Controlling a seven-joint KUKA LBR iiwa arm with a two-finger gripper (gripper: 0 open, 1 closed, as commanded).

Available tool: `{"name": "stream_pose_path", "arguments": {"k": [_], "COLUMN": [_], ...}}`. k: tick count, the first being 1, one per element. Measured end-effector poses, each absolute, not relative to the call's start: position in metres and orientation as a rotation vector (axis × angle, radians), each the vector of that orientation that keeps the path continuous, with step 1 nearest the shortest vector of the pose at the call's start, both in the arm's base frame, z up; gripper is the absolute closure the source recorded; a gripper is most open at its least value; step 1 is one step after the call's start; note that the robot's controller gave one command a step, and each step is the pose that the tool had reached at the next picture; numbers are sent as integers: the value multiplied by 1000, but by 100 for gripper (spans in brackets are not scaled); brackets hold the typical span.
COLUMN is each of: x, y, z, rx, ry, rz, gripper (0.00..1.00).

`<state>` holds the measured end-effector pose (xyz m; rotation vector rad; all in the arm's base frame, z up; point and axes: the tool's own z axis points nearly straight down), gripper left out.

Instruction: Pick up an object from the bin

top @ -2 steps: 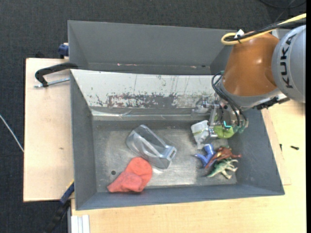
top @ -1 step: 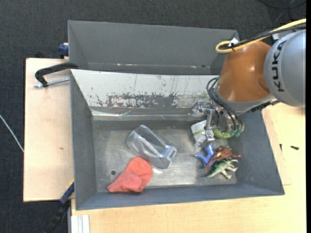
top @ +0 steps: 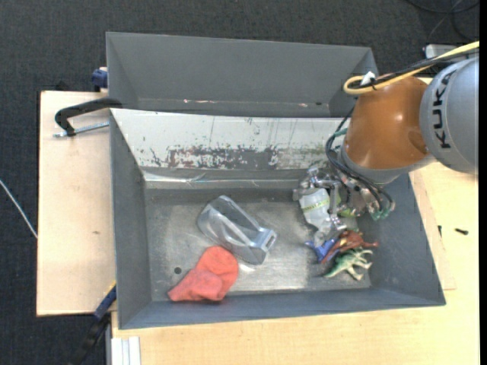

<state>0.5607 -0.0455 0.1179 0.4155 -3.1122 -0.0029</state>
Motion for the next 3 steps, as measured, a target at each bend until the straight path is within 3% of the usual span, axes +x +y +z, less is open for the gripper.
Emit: {"name": "stream_pose_path", "arguments": {"k": [1,2,3], "x": [573,568,567], "y": [-86,-93,-90], "z": [148,121,84], "rx": [663,836,1001], "ry": [-3075,-3045,-2983], "rz": [-1,12,1], "gripper": [0,0,0]}}
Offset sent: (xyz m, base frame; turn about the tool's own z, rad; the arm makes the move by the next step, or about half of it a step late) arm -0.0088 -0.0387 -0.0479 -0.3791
